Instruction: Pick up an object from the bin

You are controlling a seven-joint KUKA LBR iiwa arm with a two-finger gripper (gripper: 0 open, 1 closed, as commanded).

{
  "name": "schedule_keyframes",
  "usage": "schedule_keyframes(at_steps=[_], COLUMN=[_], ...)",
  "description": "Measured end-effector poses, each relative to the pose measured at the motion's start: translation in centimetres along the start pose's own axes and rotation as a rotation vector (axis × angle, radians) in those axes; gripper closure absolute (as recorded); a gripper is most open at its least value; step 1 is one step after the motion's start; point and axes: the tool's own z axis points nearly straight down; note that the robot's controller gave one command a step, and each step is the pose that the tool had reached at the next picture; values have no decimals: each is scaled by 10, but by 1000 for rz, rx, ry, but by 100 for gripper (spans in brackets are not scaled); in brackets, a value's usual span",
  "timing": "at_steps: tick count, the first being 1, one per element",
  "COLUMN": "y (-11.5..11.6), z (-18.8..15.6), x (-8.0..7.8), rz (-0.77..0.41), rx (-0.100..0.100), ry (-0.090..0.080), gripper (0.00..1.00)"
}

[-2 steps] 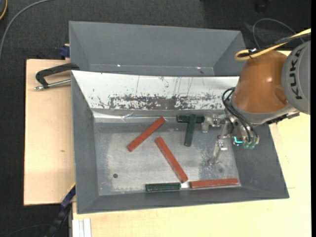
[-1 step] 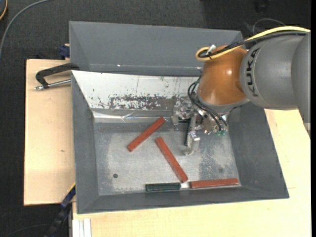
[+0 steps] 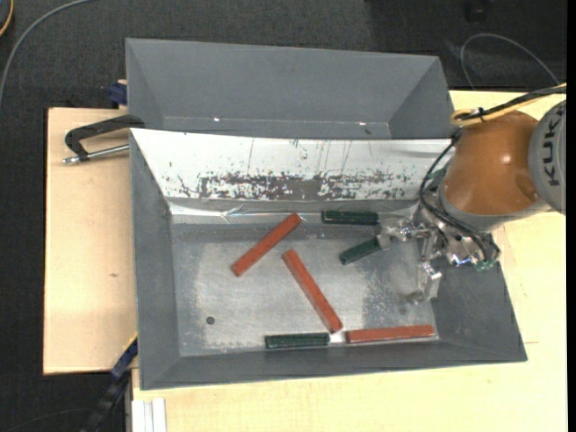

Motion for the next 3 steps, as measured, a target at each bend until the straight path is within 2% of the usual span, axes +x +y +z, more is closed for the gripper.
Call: schedule_keyframes(at_steps=[1,2,3], y=[48,104,164], z=[7,6,-39], x=[-46,-74,-89], rz=[-154,-358,-196], rx=[-2,-2,-4], ry=[-10,-10,-9], gripper=[0,0,0])
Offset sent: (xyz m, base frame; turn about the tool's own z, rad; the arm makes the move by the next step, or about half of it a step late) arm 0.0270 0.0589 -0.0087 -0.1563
